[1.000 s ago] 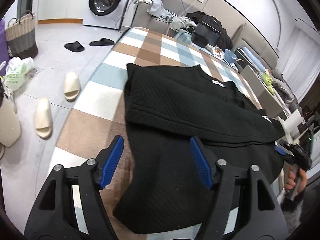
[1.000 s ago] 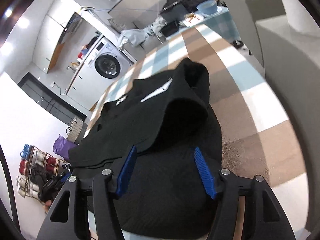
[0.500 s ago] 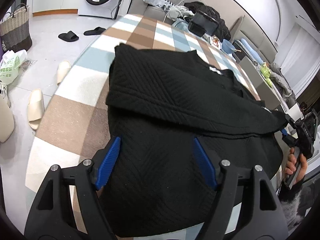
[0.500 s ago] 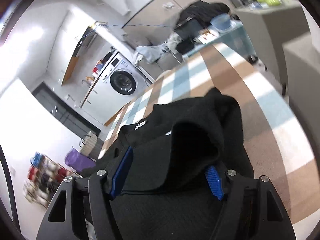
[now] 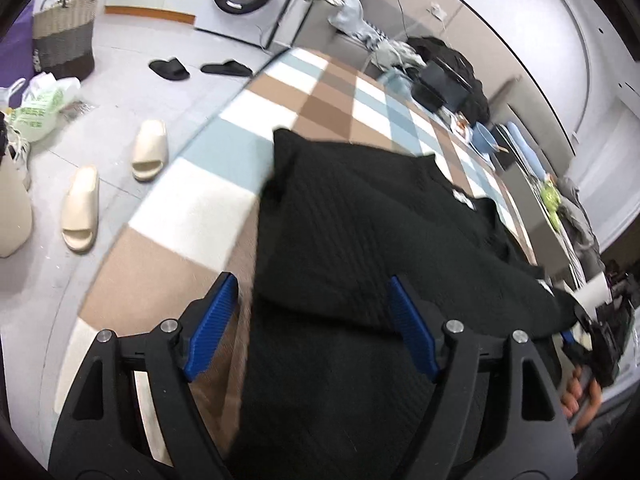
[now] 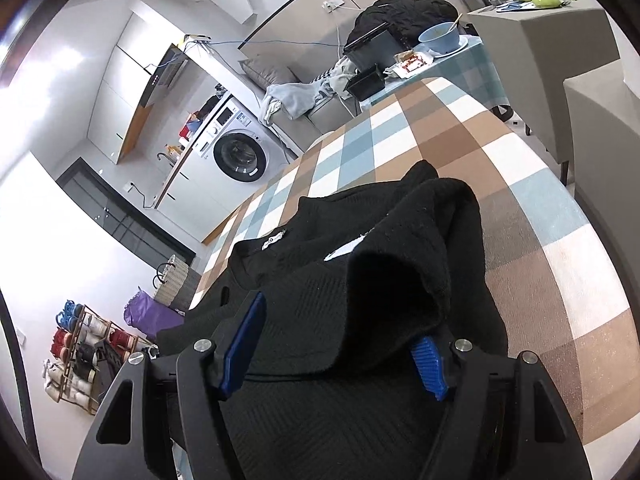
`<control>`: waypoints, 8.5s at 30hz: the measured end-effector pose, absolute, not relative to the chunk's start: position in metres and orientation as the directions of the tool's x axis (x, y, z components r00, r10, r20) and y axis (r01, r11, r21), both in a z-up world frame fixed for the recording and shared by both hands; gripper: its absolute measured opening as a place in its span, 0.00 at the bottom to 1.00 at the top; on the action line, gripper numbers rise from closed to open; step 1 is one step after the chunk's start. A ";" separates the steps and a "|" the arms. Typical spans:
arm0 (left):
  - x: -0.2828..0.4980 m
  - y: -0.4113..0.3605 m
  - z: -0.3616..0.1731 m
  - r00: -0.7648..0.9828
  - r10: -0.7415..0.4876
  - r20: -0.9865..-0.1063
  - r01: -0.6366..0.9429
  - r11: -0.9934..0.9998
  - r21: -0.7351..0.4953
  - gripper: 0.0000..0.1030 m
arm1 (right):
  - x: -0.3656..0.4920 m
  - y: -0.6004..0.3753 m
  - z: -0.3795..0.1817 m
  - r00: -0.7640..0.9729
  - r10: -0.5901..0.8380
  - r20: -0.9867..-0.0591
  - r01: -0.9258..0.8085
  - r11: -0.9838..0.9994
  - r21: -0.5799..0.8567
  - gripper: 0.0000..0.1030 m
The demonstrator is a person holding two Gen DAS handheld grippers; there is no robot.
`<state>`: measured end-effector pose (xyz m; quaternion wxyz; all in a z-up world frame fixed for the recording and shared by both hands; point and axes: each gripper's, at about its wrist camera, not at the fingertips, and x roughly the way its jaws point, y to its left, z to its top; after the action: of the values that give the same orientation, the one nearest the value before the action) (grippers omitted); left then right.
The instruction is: Fold small clothes
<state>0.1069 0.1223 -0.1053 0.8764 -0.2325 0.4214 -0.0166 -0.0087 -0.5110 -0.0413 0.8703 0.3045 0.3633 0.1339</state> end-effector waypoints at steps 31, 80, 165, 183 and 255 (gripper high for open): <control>0.161 0.130 -0.079 0.700 -0.362 -0.615 -0.075 0.820 -0.567 0.16 | 0.024 -0.522 -0.048 0.638 0.507 -0.579 0.036 0.732 0.680 0.27; 0.127 0.105 -0.111 0.576 -0.209 -0.790 -0.091 0.944 -0.316 0.63 | -0.014 -0.493 -0.061 0.576 0.278 -0.769 0.026 0.934 0.356 0.55; -0.004 0.104 -0.104 0.780 -0.123 -0.614 -0.240 0.847 -0.475 0.14 | -0.053 -0.396 -0.066 0.593 0.281 -0.754 -0.164 0.959 0.229 0.89; 0.041 -0.050 -0.007 0.774 -0.454 -0.442 0.333 0.884 -0.327 0.10 | -0.051 -0.397 -0.063 0.578 0.283 -0.766 -0.153 0.959 0.239 0.90; 0.079 -0.036 -0.099 0.469 -0.509 -0.722 0.316 0.860 -0.401 0.75 | 0.055 -0.319 0.009 0.540 0.569 -0.620 -0.340 0.822 0.457 0.05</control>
<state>0.0786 -0.0361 -0.0987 0.8504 -0.1060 0.4548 -0.2425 0.0546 -0.3191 0.0094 0.8660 0.1423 0.4012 0.2624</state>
